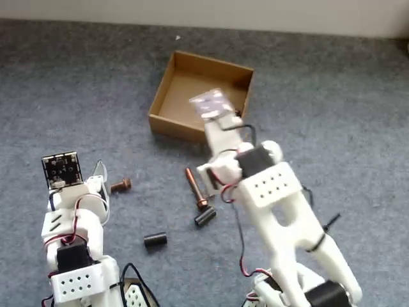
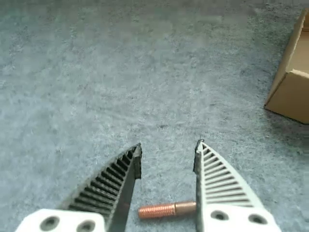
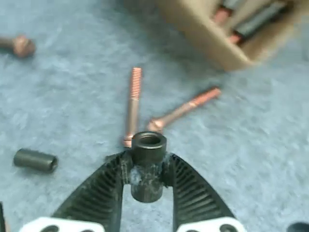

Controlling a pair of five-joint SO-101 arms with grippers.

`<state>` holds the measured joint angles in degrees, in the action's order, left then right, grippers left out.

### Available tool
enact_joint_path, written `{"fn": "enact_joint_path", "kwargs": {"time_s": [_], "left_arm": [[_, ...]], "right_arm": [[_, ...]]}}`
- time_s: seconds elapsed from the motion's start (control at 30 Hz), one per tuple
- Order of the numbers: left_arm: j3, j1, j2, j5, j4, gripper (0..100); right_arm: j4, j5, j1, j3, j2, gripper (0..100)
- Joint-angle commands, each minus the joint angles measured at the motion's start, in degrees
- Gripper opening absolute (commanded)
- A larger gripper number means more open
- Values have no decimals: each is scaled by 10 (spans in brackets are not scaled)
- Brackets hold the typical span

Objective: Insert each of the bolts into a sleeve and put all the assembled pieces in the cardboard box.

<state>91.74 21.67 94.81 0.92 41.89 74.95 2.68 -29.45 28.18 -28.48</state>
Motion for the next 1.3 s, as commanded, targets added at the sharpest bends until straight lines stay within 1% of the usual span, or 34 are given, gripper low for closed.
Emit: {"fn": "enact_joint_path", "kwargs": {"time_s": [0.0, 0.17, 0.27, 0.37, 0.43, 0.6, 0.73, 0.87, 0.93, 1.1, 1.27], "left_arm": [[-94, -44, 0, -62, 18, 196], [-200, -124, -2, -164, 129, 196], [-265, -167, -30, -215, 199, 196], [-329, -192, -99, -269, 251, 196], [-371, -204, -156, -317, 279, 199], [-453, -250, -298, -468, 342, 200], [-488, -280, -389, -564, 353, 200], [-506, -317, -467, -654, 353, 200], [-516, -339, -509, -679, 353, 200], [-567, -391, -624, -710, 353, 200], [-628, -421, -741, -761, 353, 200]], "right_arm": [[-23, -5, 82, 53, -80, 5], [-123, -2, 149, 196, -156, 5], [-187, -6, 178, 269, -189, 5], [-234, -6, 197, 318, -204, 5], [-267, -6, 211, 341, -206, 5], [-301, -7, 261, 358, -207, 5], [-301, -8, 300, 357, -210, 5], [-301, -33, 328, 357, -210, 5], [-301, -34, 341, 357, -210, 5], [-301, -33, 353, 358, -210, 5], [-301, -33, 353, 359, -210, 5]]}}
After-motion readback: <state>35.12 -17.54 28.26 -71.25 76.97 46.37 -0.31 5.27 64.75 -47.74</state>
